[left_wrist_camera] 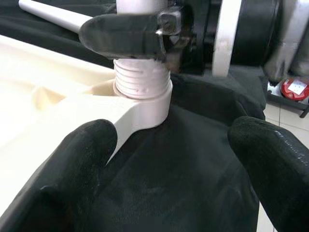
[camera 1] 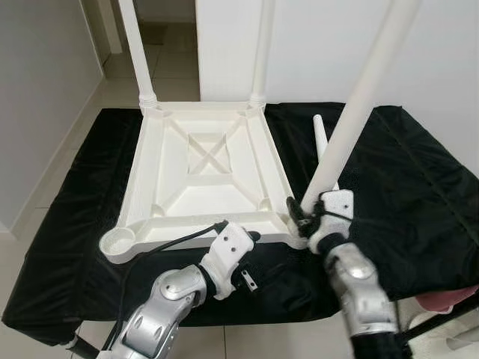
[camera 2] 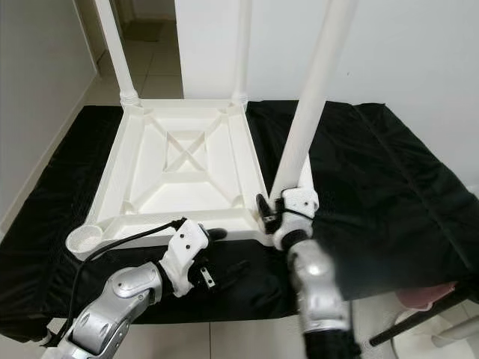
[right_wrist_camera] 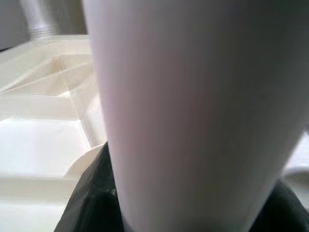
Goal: Building children table
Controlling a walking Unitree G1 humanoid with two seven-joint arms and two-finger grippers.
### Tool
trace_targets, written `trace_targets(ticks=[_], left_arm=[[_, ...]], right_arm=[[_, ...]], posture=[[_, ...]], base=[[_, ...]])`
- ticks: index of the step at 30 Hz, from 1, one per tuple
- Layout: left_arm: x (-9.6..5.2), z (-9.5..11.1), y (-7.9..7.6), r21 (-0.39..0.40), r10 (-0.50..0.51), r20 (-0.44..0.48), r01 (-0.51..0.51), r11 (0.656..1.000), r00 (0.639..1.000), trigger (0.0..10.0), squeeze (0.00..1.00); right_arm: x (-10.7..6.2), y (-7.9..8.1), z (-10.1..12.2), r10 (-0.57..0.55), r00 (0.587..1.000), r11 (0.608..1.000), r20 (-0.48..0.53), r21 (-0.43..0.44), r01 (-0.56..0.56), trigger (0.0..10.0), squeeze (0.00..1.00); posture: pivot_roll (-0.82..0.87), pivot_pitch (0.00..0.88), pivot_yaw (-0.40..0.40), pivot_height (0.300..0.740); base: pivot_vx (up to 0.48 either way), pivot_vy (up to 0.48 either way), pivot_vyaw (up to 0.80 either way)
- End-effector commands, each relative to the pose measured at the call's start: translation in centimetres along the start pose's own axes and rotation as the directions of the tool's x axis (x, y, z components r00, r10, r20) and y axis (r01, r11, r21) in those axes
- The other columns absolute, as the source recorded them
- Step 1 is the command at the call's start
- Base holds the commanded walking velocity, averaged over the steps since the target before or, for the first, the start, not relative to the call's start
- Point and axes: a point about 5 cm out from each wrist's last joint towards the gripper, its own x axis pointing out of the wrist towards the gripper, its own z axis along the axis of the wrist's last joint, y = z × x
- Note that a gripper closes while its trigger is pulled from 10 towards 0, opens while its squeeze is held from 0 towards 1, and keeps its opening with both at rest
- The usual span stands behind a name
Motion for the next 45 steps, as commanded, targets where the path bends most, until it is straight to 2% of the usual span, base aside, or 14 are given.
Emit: trace_targets(ticks=[1,5,20,21,23,24,39,40,45], left_arm=[[0.0,0.0,0.0,0.009,0.031,-0.007,-0.031,0.999,0.999,10.0,0.00],[-0.1,0.0,0.1,0.009,0.030,-0.008,-0.030,0.999,1.000,10.0,0.00],[-0.1,0.1,0.4,0.015,0.023,-0.013,-0.023,1.000,1.000,10.0,0.00],[-0.1,0.2,0.5,0.015,0.026,-0.011,-0.026,1.000,1.000,10.0,0.00],[-0.1,0.2,0.5,0.015,0.026,-0.011,-0.026,1.000,1.000,10.0,0.00],[-0.1,0.2,0.5,0.015,0.030,-0.009,-0.030,0.999,1.000,10.0,0.00],[0.1,0.3,0.5,0.015,0.029,-0.001,-0.029,0.999,1.000,10.0,0.00],[0.1,0.3,0.5,0.015,0.028,-0.002,-0.028,0.999,1.000,10.0,0.00],[0.1,0.3,0.5,0.016,0.027,-0.003,-0.027,0.999,1.000,10.0,0.00]], right_arm=[[-0.6,0.1,-1.2,-0.069,0.995,0.998,-0.068,0.008,0.070,10.0,0.00],[-1.0,0.5,-1.3,-0.125,0.989,0.992,-0.085,0.012,0.126,10.0,0.00],[-1.5,0.4,-0.6,-0.159,0.983,0.987,-0.092,-0.003,0.160,10.0,0.00],[-1.5,0.5,-0.5,-0.166,0.982,0.986,-0.092,-0.006,0.166,10.0,0.17],[-1.5,0.5,-0.5,-0.166,0.982,0.986,-0.092,-0.006,0.166,10.0,0.17],[-1.5,0.6,-0.4,-0.166,0.982,0.986,-0.092,-0.008,0.166,10.0,1.00],[-1.4,0.8,-0.2,-0.144,0.985,0.990,-0.098,-0.005,0.144,10.0,1.00],[-1.4,0.8,-0.2,-0.141,0.985,0.990,-0.098,-0.006,0.141,10.0,0.00],[-1.3,0.7,0.0,-0.113,0.990,0.994,-0.086,-0.006,0.113,10.0,0.00]], posture=[[-0.05,0.000,-0.024,0.740],[-0.05,0.004,-0.021,0.740],[-0.07,0.026,0.003,0.740],[-0.07,0.027,0.000,0.740],[-0.07,0.027,0.000,0.740],[-0.08,0.025,0.001,0.740],[-0.09,0.026,0.004,0.740],[-0.09,0.029,0.006,0.740],[-0.08,0.029,0.009,0.740]], base=[[0.000,0.000,0.00],[0.000,0.000,0.00],[0.000,0.000,0.00],[0.000,0.000,0.00],[0.000,0.000,0.00],[0.000,0.000,0.00],[0.000,0.000,0.00],[0.000,0.000,0.00],[0.000,0.000,0.00]])
